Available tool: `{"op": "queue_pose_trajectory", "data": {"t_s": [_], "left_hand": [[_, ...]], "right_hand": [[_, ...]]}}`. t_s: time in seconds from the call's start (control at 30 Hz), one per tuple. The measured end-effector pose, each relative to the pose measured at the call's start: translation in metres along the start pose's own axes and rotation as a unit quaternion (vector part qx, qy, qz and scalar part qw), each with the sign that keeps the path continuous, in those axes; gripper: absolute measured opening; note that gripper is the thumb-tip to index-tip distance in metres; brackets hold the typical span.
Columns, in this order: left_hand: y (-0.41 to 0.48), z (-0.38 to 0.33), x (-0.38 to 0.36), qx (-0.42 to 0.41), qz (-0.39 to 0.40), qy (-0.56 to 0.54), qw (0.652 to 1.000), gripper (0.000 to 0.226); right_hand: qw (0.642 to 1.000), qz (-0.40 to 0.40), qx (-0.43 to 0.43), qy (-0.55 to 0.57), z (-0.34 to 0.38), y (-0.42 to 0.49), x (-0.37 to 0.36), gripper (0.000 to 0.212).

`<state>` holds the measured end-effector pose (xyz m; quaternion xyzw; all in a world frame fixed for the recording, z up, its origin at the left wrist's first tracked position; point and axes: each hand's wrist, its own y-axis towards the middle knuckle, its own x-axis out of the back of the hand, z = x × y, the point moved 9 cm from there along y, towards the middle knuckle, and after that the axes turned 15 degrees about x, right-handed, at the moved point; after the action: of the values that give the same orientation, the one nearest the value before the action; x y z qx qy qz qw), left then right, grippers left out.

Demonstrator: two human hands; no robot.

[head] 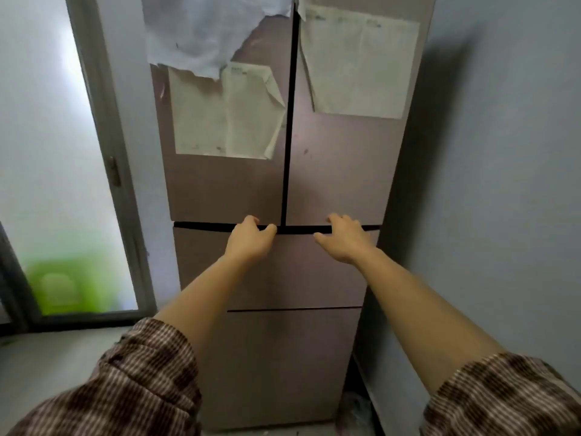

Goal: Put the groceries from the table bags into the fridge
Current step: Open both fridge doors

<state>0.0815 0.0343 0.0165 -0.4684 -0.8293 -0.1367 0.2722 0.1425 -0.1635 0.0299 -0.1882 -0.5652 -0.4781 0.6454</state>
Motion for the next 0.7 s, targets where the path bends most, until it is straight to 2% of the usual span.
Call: {"op": "queue_pose_trajectory", "data": {"t_s": [0.13, 0.2, 0.27, 0.33, 0.4, 0.43, 0.47, 0.53, 0.6, 0.63, 0.7], "left_hand": [[0.062, 0.007, -0.049, 0.102, 0.023, -0.097, 0.99, 0.046], [0.092, 0.016, -0.067, 0.148, 0.024, -0.15, 0.977, 0.044], [0.117, 0.031, -0.081, 0.199, 0.022, -0.187, 0.962, 0.046], [0.136, 0.043, -0.095, 0.25, 0.037, -0.225, 0.941, 0.05], [0.152, 0.05, -0.108, 0.278, 0.055, -0.305, 0.909, 0.06], [0.16, 0.051, -0.113, 0.278, 0.062, -0.348, 0.893, 0.065], [0.166, 0.05, -0.118, 0.273, 0.067, -0.386, 0.879, 0.07], [0.174, 0.046, -0.124, 0.26, 0.07, -0.433, 0.86, 0.078], [0.181, 0.044, -0.127, 0.254, 0.062, -0.485, 0.834, 0.077], [0.183, 0.044, -0.129, 0.252, 0.06, -0.515, 0.817, 0.073], [0.187, 0.044, -0.136, 0.249, 0.068, -0.562, 0.786, 0.066]], "right_hand": [[0.989, 0.043, -0.043, 0.132, -0.047, 0.064, -0.035, 0.053], [0.972, 0.046, -0.078, 0.216, -0.062, 0.093, -0.055, 0.038], [0.951, 0.049, -0.118, 0.282, -0.075, 0.113, -0.082, 0.028], [0.938, 0.072, -0.142, 0.308, -0.084, 0.127, -0.114, 0.038], [0.915, 0.055, -0.166, 0.362, -0.087, 0.137, -0.133, 0.031], [0.886, 0.041, -0.191, 0.42, -0.088, 0.139, -0.143, 0.029], [0.844, 0.021, -0.216, 0.49, -0.089, 0.141, -0.152, 0.038], [0.741, -0.033, -0.249, 0.622, -0.087, 0.146, -0.164, 0.052], [0.643, -0.087, -0.255, 0.717, -0.083, 0.154, -0.169, 0.061], [0.605, -0.112, -0.259, 0.744, -0.084, 0.158, -0.17, 0.064], [0.575, -0.136, -0.266, 0.762, -0.083, 0.162, -0.173, 0.067]]}}
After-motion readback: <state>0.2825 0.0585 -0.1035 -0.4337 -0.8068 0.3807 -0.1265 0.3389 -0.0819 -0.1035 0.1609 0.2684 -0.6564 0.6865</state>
